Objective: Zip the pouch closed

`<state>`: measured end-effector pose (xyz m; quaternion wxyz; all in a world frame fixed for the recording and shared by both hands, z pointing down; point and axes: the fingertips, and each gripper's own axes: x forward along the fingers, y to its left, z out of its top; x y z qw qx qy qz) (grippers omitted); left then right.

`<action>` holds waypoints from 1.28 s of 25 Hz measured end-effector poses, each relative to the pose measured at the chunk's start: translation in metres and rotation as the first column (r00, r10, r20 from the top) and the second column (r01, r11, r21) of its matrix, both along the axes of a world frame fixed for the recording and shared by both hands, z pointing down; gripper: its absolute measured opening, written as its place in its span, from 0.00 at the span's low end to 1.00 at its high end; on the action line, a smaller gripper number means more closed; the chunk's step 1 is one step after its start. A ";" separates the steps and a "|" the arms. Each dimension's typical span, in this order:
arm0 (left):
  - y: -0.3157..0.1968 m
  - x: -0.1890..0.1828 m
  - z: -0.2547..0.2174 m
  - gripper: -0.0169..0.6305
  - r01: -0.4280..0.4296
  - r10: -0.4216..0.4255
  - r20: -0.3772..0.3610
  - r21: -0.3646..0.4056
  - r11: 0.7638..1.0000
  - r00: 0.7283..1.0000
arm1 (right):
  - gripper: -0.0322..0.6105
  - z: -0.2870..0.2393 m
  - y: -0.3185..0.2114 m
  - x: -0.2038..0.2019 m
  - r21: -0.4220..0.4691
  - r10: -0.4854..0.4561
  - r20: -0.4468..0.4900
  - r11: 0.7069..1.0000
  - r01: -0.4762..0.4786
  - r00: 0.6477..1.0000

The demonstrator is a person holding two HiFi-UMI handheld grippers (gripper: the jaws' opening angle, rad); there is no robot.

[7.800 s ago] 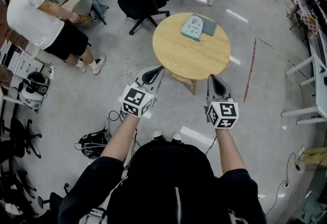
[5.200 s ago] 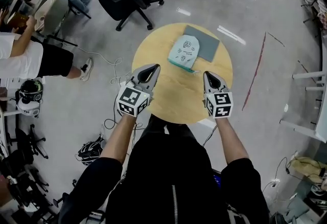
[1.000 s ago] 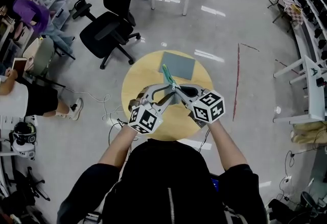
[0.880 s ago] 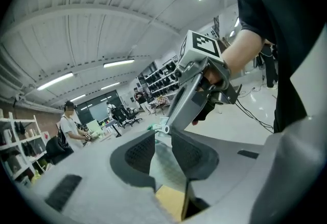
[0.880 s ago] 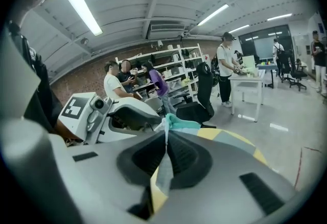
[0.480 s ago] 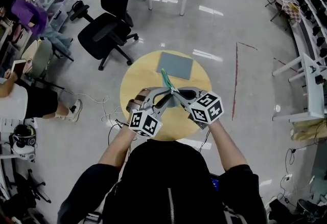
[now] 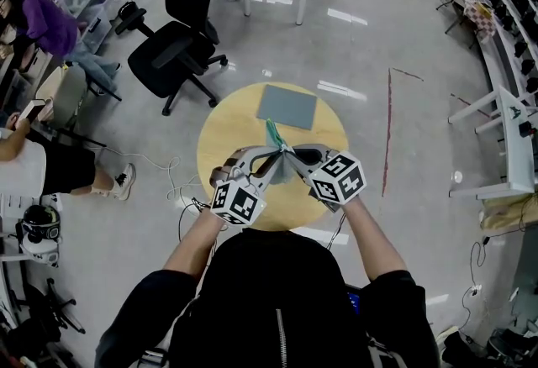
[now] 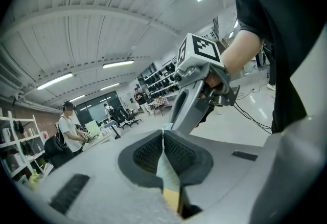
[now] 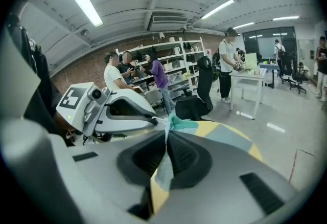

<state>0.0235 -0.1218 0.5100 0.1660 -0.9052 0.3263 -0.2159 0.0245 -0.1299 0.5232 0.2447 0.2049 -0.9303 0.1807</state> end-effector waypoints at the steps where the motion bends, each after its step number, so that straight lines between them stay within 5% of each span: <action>1: 0.000 0.002 0.001 0.03 0.001 0.000 0.001 -0.004 1.000 1.000 | 0.07 0.000 0.001 0.001 0.000 -0.002 -0.002 1.000 0.002 1.000; 32: -0.004 -0.024 0.006 0.03 0.053 -0.079 -0.148 -0.175 0.983 0.986 | 0.07 0.002 0.013 -0.015 0.057 -0.062 -0.036 0.996 0.064 0.997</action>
